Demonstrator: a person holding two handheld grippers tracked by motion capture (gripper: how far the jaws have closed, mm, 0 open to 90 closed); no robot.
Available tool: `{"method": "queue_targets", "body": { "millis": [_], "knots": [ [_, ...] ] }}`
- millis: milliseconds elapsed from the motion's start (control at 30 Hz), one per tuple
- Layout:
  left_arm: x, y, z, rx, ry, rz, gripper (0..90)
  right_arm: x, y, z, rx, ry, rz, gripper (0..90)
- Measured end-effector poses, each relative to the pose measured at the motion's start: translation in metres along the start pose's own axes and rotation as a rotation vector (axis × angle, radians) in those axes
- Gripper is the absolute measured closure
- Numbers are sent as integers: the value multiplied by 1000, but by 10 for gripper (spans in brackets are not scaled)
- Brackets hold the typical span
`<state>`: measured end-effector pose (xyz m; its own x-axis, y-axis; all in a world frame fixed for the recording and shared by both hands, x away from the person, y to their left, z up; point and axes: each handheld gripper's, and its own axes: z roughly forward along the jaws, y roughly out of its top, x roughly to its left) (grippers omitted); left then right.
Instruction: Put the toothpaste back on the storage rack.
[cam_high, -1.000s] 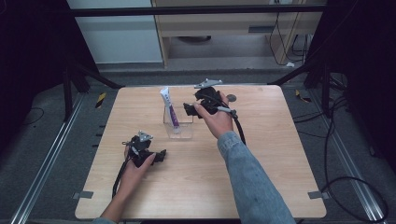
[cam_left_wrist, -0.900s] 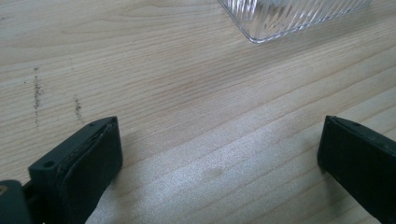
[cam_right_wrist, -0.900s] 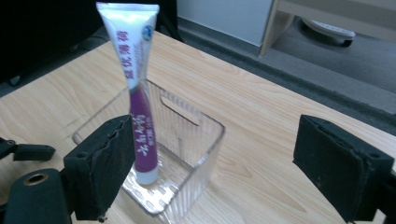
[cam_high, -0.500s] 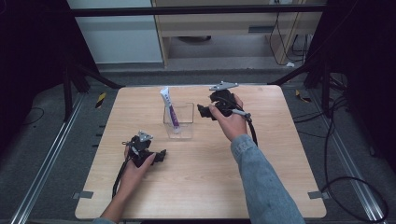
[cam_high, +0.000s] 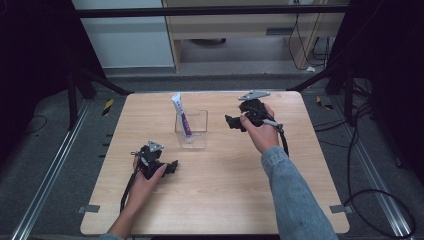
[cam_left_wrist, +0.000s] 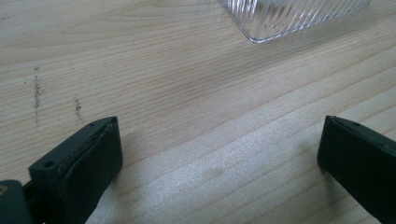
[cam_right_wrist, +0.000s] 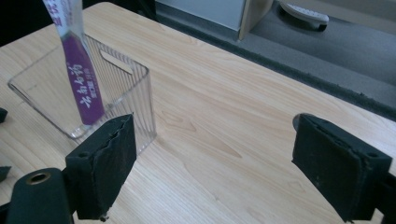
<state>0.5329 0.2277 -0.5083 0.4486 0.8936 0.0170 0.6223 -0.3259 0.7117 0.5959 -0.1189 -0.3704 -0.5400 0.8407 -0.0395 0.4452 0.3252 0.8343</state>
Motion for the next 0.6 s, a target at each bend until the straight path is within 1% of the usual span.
{"method": "queue_targets", "body": {
  "millis": [133,233,333,467,600],
  "knots": [
    [0,0,0,0,0,0,0,-6,-9,-4,6,-8,-6,145],
    [0,0,0,0,0,0,0,-12,-15,-7,8,-16,9,145],
    [0,0,0,0,0,0,0,-18,-19,-10,7,-23,7,145],
    [0,0,0,0,0,0,0,-23,-26,-14,13,-34,22,145],
    [0,0,0,-1,0,-1,0,-29,-32,-20,15,-41,24,144]
  ]
}}
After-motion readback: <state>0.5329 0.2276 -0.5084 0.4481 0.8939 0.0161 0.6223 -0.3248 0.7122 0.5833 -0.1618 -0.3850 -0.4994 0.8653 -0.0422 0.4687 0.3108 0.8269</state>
